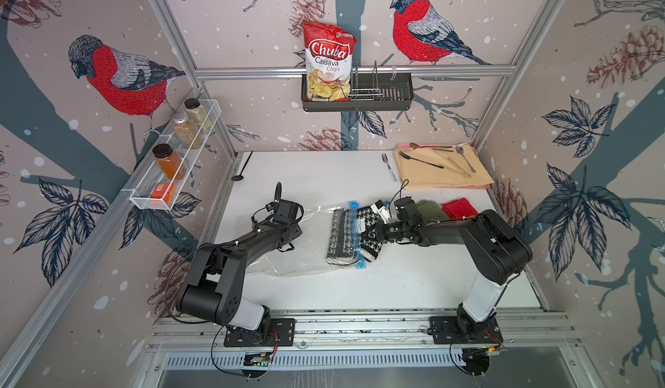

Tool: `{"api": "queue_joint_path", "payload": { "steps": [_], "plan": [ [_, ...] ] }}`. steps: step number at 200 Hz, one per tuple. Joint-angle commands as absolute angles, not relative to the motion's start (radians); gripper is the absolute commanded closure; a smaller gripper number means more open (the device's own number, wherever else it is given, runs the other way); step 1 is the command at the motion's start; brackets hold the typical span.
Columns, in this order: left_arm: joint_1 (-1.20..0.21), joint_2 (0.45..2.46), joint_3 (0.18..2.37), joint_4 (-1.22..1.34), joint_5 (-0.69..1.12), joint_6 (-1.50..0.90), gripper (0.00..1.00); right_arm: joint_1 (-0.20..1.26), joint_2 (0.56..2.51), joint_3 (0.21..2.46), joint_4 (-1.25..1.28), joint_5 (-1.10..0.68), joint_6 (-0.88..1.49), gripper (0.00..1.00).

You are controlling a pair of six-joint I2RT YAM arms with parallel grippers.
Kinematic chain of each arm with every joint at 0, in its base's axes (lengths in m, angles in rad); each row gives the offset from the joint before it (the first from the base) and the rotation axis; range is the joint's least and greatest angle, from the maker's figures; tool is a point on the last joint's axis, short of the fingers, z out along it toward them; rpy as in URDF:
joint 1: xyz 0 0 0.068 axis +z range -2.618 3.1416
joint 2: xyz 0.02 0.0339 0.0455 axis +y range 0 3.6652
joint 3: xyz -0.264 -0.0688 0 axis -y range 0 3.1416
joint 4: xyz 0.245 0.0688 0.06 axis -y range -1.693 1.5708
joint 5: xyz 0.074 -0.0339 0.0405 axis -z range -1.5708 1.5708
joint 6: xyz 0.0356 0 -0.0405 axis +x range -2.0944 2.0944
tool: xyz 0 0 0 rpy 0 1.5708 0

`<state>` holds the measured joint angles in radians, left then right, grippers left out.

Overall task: Take the scarf out of the vacuum bag
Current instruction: Take out the scarf from the vacuum bag.

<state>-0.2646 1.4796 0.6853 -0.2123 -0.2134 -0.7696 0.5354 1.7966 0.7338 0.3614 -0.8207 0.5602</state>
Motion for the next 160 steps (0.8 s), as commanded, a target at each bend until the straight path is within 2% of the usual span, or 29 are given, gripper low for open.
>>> {"api": "queue_joint_path", "payload": {
  "steps": [1, 160],
  "plan": [
    [-0.261, 1.474, 0.687, -0.222, -0.252, -0.77, 0.57, 0.535, 1.795, 0.733, 0.387, -0.827, 0.566, 1.0],
    [-0.255, 1.47, 0.684, -0.218, -0.252, -0.77, 0.57, 0.528, 1.782, 0.733, 0.373, -0.825, 0.56, 1.0]
  ]
}}
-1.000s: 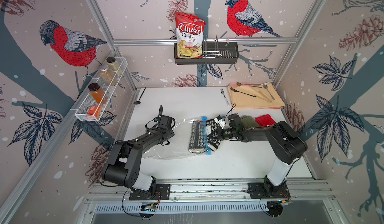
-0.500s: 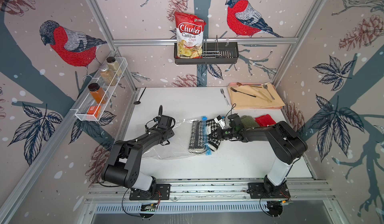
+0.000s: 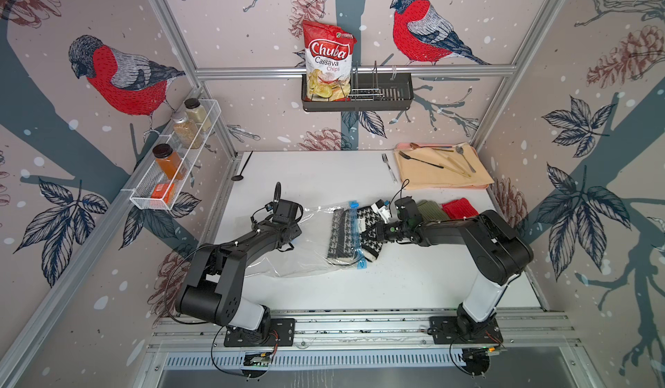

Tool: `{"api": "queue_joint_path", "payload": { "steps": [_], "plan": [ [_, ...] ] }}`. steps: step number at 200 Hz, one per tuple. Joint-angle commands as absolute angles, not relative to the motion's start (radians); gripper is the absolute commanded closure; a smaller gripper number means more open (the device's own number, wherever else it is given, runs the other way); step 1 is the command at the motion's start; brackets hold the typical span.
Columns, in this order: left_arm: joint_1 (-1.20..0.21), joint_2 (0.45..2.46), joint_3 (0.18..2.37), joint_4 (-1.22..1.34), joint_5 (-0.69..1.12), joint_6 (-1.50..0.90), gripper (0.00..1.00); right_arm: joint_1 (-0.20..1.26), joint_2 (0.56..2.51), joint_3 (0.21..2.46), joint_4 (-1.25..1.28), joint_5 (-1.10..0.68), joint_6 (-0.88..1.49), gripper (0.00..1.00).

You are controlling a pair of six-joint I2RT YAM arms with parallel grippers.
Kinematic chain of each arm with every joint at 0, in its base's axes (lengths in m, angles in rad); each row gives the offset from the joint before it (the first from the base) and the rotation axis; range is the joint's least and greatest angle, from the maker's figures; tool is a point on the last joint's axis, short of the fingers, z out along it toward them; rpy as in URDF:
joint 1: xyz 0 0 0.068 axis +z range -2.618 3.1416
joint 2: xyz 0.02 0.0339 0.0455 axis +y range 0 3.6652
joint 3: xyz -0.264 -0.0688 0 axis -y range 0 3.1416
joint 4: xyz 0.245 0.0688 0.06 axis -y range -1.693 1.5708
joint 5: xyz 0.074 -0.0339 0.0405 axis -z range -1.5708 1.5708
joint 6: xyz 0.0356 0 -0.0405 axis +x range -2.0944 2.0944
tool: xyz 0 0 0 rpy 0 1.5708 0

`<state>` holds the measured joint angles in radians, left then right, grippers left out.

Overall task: Take the scarf out of the vacuum bag
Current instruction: Take out the scarf from the vacuum bag.

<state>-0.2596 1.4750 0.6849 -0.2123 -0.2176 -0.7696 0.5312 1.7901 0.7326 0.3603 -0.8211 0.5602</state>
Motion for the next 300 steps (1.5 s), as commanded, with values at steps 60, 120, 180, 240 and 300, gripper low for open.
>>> {"api": "queue_joint_path", "payload": {
  "steps": [60, 120, 180, 240, 300],
  "plan": [
    [-0.255, 1.466, 0.68, -0.218, -0.253, -0.771, 0.57, 0.529, 1.786, 0.735, 0.376, -0.825, 0.562, 1.0],
    [-0.245, 1.482, 0.675, -0.209, -0.238, -0.77, 0.58, 0.556, 1.79, 0.744, 0.368, -0.822, 0.555, 1.0],
    [-0.234, 1.46, 0.669, -0.22, -0.246, -0.772, 0.57, 0.583, 1.807, 0.77, 0.344, -0.822, 0.539, 1.0],
    [-0.227, 1.476, 0.665, -0.211, -0.245, -0.768, 0.57, 0.574, 1.798, 0.756, 0.339, -0.815, 0.536, 1.0],
    [-0.222, 1.484, 0.649, -0.194, -0.235, -0.772, 0.57, 0.561, 1.788, 0.75, 0.343, -0.816, 0.537, 1.0]
  ]
}}
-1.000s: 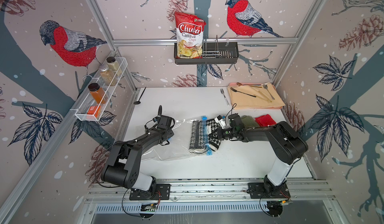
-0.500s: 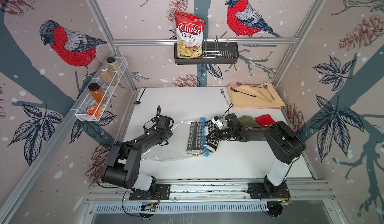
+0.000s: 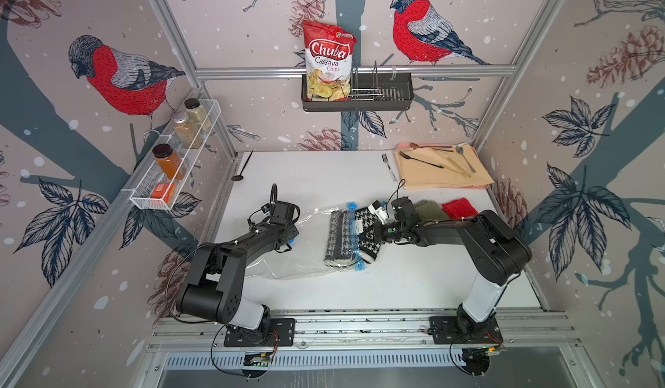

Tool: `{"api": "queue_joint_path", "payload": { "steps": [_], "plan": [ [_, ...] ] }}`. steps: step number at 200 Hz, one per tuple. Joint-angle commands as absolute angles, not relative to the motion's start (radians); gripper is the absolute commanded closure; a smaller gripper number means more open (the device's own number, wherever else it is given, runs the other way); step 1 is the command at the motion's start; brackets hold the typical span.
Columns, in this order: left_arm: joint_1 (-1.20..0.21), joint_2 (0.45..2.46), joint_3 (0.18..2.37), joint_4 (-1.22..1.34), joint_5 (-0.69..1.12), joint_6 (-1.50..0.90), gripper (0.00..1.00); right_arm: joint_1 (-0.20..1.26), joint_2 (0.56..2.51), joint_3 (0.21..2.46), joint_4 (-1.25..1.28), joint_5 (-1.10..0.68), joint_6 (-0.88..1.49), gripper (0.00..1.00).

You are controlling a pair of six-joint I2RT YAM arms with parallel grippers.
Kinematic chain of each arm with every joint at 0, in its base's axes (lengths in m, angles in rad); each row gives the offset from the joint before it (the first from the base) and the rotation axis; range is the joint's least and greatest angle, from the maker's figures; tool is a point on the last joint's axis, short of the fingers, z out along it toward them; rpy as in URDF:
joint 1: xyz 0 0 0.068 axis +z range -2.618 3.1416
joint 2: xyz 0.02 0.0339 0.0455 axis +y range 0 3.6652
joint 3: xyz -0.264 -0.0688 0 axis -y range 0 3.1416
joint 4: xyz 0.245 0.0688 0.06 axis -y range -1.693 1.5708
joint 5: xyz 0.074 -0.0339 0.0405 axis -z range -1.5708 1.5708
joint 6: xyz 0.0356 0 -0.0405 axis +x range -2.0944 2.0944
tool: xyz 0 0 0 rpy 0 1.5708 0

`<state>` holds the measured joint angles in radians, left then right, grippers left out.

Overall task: Take the scarf out of the vacuum bag
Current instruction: Take out the scarf from the vacuum bag.

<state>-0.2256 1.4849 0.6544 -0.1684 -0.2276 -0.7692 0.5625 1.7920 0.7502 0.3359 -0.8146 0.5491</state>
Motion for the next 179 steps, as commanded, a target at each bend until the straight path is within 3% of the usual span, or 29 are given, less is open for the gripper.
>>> {"api": "queue_joint_path", "payload": {
  "steps": [1, 131, 179],
  "plan": [
    [-0.222, 1.484, 0.65, -0.194, -0.233, -0.772, 0.57, 0.561, 1.79, 0.75, 0.344, -0.816, 0.537, 1.0],
    [-0.265, 1.461, 0.651, -0.24, -0.19, -0.787, 0.57, 0.573, 1.819, 0.759, 0.368, -0.822, 0.548, 1.0],
    [-0.265, 1.488, 0.649, -0.229, -0.198, -0.79, 0.63, 0.571, 1.818, 0.759, 0.367, -0.822, 0.547, 1.0]
  ]
}}
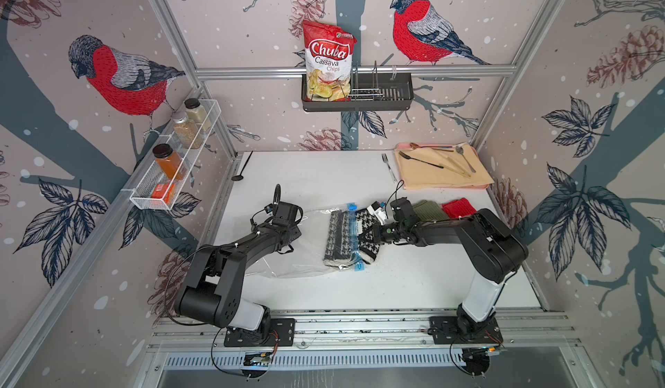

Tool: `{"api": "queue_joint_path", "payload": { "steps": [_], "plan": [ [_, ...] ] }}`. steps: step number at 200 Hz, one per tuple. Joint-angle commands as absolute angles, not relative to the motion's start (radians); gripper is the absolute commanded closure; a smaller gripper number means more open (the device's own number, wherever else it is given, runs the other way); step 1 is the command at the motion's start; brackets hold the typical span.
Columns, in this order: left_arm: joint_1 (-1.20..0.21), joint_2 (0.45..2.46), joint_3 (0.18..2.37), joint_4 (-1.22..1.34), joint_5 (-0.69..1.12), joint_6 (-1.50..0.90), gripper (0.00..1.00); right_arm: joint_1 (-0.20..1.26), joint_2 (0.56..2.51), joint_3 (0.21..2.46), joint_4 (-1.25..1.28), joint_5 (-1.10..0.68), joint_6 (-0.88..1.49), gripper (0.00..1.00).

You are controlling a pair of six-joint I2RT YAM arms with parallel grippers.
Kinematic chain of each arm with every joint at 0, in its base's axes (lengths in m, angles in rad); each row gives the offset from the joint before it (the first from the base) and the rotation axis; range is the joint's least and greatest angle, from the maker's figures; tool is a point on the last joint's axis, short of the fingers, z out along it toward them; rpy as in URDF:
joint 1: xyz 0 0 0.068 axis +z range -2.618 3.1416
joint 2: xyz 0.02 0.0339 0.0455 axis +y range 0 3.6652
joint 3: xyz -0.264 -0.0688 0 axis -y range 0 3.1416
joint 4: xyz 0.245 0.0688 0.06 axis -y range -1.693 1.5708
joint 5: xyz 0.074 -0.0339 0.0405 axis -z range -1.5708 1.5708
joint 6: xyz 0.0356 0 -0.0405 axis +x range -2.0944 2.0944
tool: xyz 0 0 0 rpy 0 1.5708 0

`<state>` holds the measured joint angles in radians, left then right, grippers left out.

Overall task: Take the scarf out of the vacuum bag
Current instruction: Take out the scarf from the vacuum bag.

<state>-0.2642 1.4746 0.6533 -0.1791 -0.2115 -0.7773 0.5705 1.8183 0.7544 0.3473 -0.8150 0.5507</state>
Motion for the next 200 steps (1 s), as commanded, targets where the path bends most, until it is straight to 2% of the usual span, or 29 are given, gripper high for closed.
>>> {"api": "queue_joint_path", "payload": {
  "steps": [1, 200],
  "plan": [
    [-0.265, 1.488, 0.648, -0.229, -0.199, -0.79, 0.63, 0.571, 1.819, 0.758, 0.367, -0.822, 0.547, 1.0],
    [-0.209, 1.468, 0.653, -0.232, -0.219, -0.773, 0.59, 0.541, 1.773, 0.738, 0.338, -0.824, 0.542, 1.0]
  ]
}}
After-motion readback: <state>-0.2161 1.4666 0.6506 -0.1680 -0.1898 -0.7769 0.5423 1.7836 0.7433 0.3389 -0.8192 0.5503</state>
